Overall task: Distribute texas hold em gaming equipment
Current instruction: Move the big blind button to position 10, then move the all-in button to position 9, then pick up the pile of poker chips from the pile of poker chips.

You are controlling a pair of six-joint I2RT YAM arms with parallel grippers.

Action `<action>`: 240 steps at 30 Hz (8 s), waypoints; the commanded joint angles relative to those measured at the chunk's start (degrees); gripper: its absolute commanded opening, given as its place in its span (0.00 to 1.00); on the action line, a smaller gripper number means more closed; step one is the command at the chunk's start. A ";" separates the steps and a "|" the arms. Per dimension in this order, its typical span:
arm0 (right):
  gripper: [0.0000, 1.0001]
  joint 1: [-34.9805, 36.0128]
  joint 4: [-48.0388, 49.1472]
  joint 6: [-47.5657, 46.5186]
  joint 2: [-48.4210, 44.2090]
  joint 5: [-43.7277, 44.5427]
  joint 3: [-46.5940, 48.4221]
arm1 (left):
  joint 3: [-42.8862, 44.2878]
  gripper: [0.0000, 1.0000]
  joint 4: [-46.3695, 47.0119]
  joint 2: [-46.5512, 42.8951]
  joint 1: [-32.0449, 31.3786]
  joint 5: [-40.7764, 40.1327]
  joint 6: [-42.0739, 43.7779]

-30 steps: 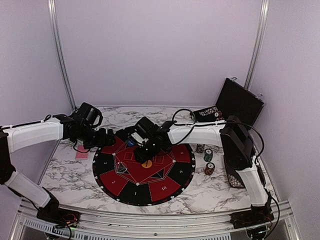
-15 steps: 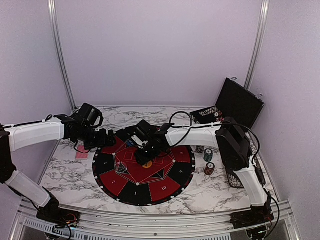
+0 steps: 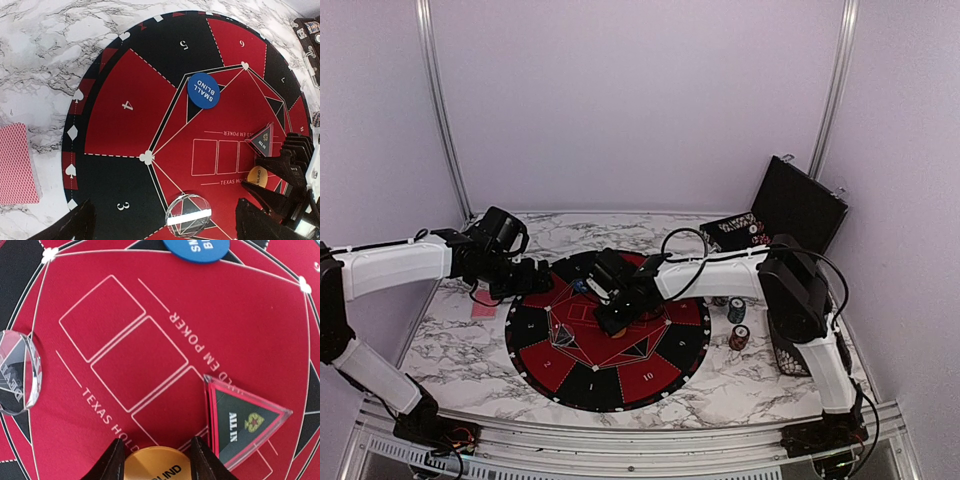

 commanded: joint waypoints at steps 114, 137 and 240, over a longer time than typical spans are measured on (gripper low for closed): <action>0.51 -9.15 9.55 -0.43 -14.57 -0.48 -25.84 | 3.73 0.99 1.99 3.89 0.17 3.35 -0.52; 0.51 -7.87 8.68 1.34 -16.33 -0.71 -26.79 | 4.00 0.99 3.25 4.36 0.15 4.05 -0.60; 0.51 -30.42 1.47 1.10 -25.71 1.88 -29.95 | 6.87 0.99 3.20 4.00 0.24 4.40 1.24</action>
